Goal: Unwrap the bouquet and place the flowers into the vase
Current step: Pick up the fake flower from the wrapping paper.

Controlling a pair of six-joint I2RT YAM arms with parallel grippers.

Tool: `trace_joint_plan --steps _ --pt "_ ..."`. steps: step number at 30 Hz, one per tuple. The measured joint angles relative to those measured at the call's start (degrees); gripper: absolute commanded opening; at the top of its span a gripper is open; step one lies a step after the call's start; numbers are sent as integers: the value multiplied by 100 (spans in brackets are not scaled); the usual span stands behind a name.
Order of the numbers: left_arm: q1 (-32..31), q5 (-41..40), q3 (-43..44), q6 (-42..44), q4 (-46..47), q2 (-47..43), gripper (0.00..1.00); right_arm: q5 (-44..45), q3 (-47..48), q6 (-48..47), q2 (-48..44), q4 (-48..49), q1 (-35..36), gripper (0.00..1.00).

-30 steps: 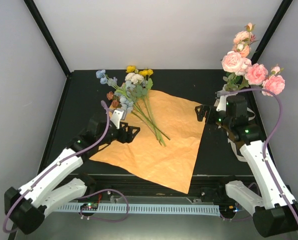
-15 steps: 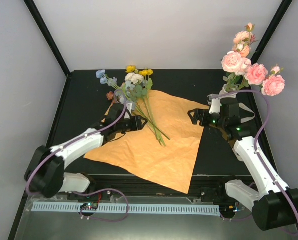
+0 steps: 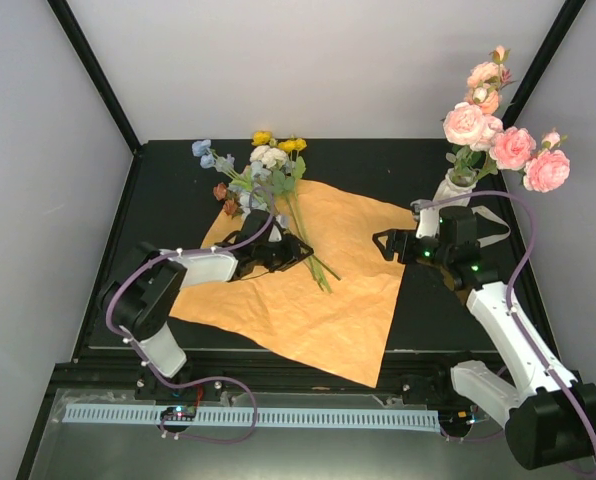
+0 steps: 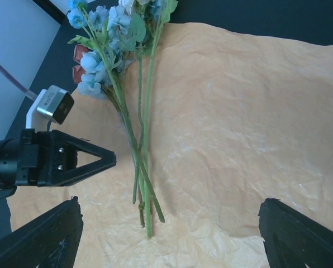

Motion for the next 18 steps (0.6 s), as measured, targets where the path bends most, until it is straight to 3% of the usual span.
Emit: trace_joint_plan --steps 5,10,18 --pt "-127 173 81 -354 304 330 27 -37 -76 0 -17 26 0 87" --pt "-544 162 83 -691 404 378 39 -85 -79 2 -26 37 0 87" --pt "-894 -177 83 -1215 411 376 39 -125 -103 0 -118 59 0 87"
